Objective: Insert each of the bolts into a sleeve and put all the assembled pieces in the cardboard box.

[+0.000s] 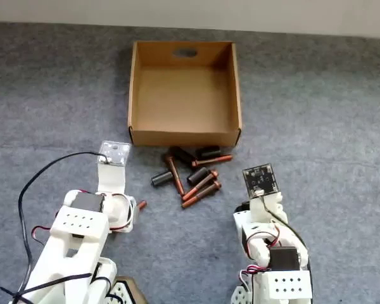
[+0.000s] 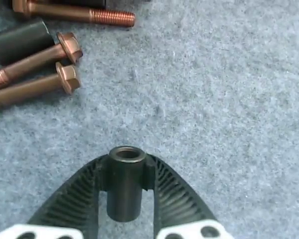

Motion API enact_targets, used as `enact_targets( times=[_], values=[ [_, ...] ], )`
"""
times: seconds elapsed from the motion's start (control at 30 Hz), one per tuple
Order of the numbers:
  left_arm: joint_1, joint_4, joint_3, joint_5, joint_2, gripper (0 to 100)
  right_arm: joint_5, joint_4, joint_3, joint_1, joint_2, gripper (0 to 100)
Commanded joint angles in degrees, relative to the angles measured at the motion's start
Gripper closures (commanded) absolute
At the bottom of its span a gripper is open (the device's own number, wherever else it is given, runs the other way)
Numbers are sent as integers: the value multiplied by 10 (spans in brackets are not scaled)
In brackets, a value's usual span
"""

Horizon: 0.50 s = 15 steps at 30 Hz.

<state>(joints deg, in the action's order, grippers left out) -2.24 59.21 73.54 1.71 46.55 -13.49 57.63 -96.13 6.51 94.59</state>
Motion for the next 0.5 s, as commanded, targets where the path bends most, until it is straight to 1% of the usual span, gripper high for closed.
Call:
enact_targets(
  times=[0.0,0.07,0.23,0.27,0.4,0.47],
  values=[
    [-6,-8,-8,130,4,822,4,-10,-23,-6,6,992],
    [-5,-8,-8,156,4,822,4,-10,-23,-6,6,992],
    [16,-8,-8,168,4,821,4,-10,-23,-7,6,992],
    [20,-5,-7,188,3,821,4,-10,-23,-7,6,992],
    [32,-8,21,325,3,822,4,-10,-23,-7,6,992],
    [40,-8,28,373,3,822,4,-10,-23,-7,6,992]
  ],
)
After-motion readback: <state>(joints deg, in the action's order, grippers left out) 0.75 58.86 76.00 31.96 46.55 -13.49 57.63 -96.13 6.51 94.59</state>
